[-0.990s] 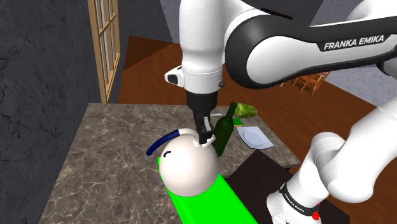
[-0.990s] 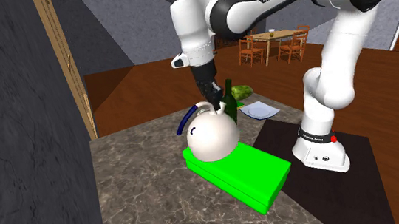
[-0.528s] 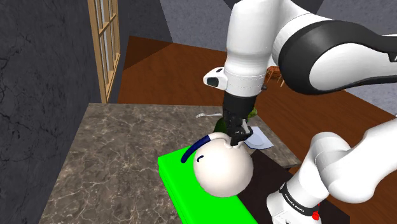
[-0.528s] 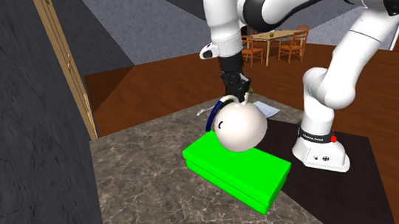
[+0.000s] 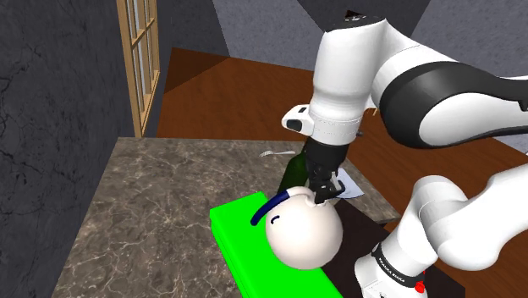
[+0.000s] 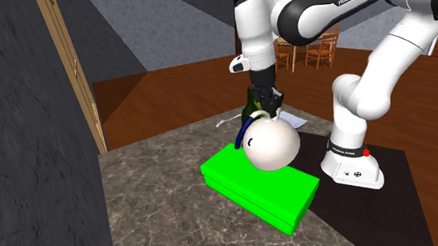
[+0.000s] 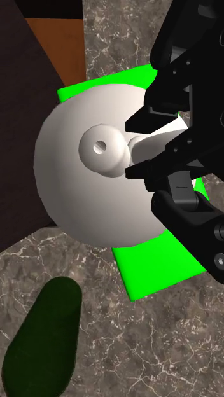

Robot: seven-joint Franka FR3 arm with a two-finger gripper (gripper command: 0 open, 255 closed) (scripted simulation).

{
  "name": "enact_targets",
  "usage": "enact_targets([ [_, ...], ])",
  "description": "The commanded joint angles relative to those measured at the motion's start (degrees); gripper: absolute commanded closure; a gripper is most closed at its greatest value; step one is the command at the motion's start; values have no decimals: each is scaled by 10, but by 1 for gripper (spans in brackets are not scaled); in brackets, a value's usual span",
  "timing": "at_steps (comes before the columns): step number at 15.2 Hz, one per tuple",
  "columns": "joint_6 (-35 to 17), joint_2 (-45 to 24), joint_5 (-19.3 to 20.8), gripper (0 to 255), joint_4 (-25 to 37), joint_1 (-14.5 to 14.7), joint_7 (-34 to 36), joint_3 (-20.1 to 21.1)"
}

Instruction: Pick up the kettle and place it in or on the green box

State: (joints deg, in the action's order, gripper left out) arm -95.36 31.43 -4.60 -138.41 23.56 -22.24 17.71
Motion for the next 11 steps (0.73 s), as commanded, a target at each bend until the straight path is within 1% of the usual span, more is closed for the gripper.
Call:
enact_targets([
  [1,-17,-3,-1,255,-12,0,1,2],
  [11,-100,-26,-5,255,-74,1,8,14],
])
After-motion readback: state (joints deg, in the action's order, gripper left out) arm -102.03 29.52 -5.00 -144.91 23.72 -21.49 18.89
